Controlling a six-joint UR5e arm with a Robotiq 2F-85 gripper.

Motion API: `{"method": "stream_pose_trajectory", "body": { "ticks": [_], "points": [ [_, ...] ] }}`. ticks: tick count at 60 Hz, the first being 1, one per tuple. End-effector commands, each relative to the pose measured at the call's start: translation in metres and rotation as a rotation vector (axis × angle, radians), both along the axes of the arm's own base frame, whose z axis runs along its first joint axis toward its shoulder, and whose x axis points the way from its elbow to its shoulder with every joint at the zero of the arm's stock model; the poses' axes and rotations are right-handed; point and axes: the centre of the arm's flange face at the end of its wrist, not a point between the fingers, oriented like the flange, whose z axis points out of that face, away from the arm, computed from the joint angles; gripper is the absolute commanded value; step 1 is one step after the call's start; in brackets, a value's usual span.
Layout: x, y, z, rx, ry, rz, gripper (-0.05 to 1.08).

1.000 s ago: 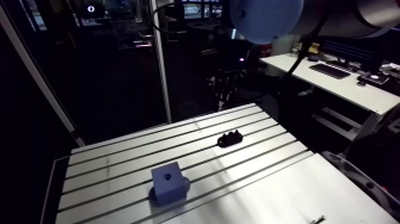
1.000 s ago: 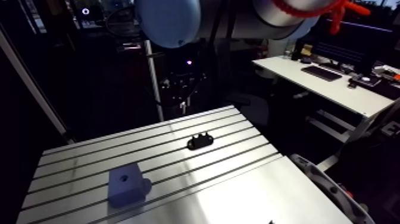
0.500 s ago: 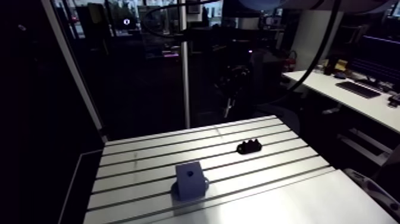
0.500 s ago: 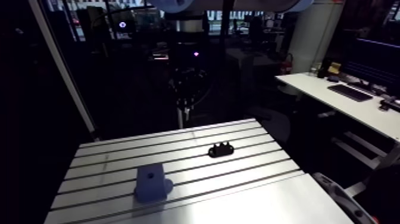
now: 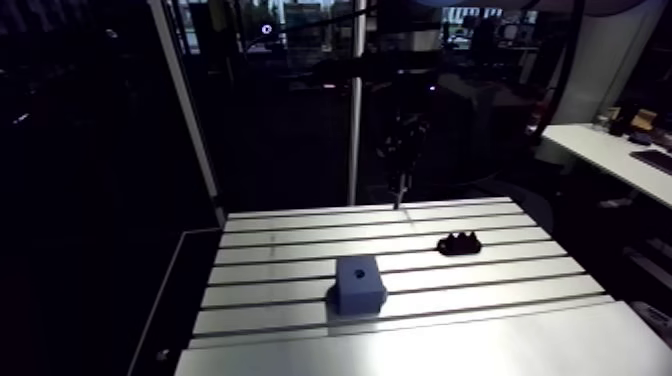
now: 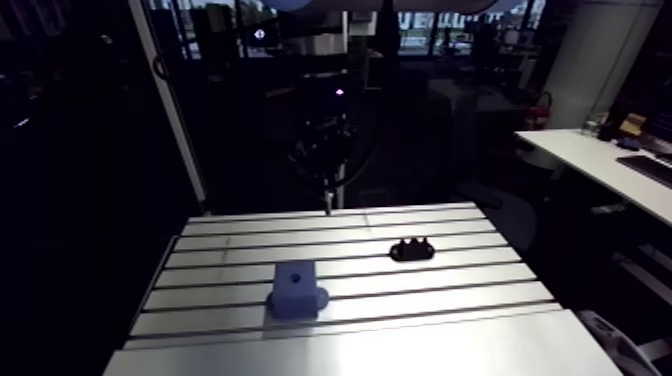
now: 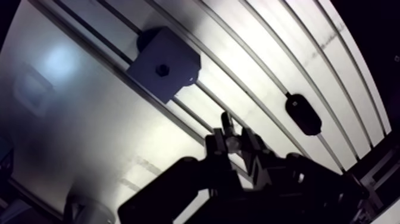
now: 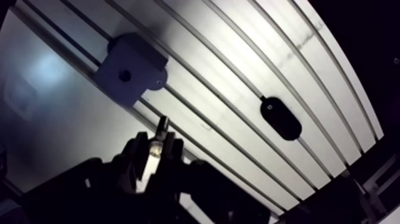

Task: Pick up the M10 bolt and insert it into the hex recess until seated.

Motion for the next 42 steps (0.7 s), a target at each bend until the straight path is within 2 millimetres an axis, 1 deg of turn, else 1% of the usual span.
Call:
{"method": "stream_pose_trajectory", "body": {
  "ticks": [1,8,9,15,24,31,35,42],
  "points": [
    [0.001,-0.037,-0.017,0.006,-0.031,0.036,0.87],
    [-0.001,-0.045,-0.026,0.002,-0.045,0.042,0.87],
    [-0.001,-0.049,-0.028,0.006,-0.048,0.045,0.88],
    [0.000,-0.060,-0.031,0.014,-0.053,0.061,0.88],
    [0.001,-0.065,-0.031,0.016,-0.054,0.072,0.88],
    [0.007,-0.072,-0.037,0.015,-0.065,0.083,0.88],
    [0.009,-0.073,-0.041,0.013,-0.075,0.083,0.88],
    [0.012,-0.073,-0.043,0.011,-0.078,0.083,0.88]
  ]
}}
